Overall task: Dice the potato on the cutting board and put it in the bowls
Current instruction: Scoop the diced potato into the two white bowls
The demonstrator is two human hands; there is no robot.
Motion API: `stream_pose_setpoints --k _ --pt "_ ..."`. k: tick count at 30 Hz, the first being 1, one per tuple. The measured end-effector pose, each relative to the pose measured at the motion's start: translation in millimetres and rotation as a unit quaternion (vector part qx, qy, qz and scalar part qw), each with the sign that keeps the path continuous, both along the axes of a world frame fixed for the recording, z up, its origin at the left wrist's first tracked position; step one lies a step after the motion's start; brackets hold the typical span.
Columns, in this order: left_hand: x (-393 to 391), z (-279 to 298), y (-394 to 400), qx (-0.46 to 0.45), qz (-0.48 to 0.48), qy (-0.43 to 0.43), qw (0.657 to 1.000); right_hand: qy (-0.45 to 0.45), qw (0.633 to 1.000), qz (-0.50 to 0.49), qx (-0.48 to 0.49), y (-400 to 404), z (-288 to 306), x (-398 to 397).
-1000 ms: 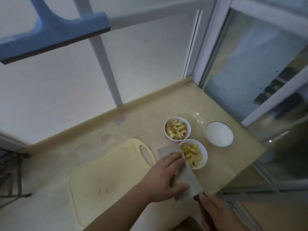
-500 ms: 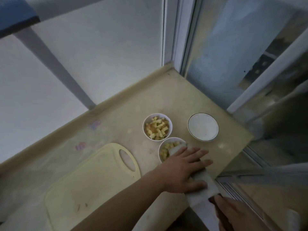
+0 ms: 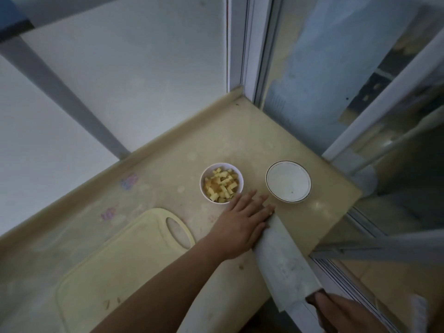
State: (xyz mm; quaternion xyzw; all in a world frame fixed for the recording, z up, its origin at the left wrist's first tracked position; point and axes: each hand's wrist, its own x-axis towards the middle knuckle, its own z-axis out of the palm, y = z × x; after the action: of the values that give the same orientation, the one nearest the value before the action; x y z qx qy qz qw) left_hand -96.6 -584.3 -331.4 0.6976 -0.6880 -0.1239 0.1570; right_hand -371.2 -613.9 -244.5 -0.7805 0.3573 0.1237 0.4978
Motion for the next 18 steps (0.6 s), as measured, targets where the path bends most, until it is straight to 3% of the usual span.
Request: stream_pose_setpoints --k 1,2,3,5,7,9,11,13,16,18 --pt "0.4 -1.5 0.1 -0.007 0.013 -0.005 1.000 0.020 0.991 0.028 -0.129 -13.3 -15.9 -6.7" --pt "0.7 -2.6 0.2 -0.010 0.022 -0.009 1.000 0.009 0.988 0.030 -0.150 -10.4 -16.4 -6.2" --pt "0.6 -3.2 0.1 -0.011 0.029 -0.014 0.999 -0.031 0.972 0.014 -0.235 3.0 -20.7 -9.7" --pt "0.5 -3.9 0.7 -0.011 0.037 -0.016 0.999 -0.035 0.978 0.087 -0.188 -1.9 -12.7 -9.0" --pt "0.5 -3.5 2.0 -0.016 0.050 0.003 0.999 -0.020 0.994 -0.023 -0.106 -16.0 -9.2 -3.1" --pt "-0.3 -0.9 4.3 -0.028 0.072 0.042 0.996 -0.027 0.986 -0.148 -0.079 -17.9 1.2 -1.4" --pt "-3.1 3.6 5.3 -0.031 0.093 0.076 0.992 -0.077 0.982 -0.102 -0.136 -14.1 5.1 -0.8" --pt "-7.2 8.9 2.3 -0.008 0.108 0.078 0.991 -0.093 0.984 -0.072 -0.135 -12.7 10.1 3.9" --pt "-12.2 10.4 -4.7 0.015 0.130 0.053 0.990 -0.004 0.983 -0.004 -0.182 -16.7 21.5 12.3" --pt "-13.6 7.5 -6.4 0.012 0.141 0.045 0.989 -0.036 0.955 0.064 -0.286 -11.8 21.8 11.1"
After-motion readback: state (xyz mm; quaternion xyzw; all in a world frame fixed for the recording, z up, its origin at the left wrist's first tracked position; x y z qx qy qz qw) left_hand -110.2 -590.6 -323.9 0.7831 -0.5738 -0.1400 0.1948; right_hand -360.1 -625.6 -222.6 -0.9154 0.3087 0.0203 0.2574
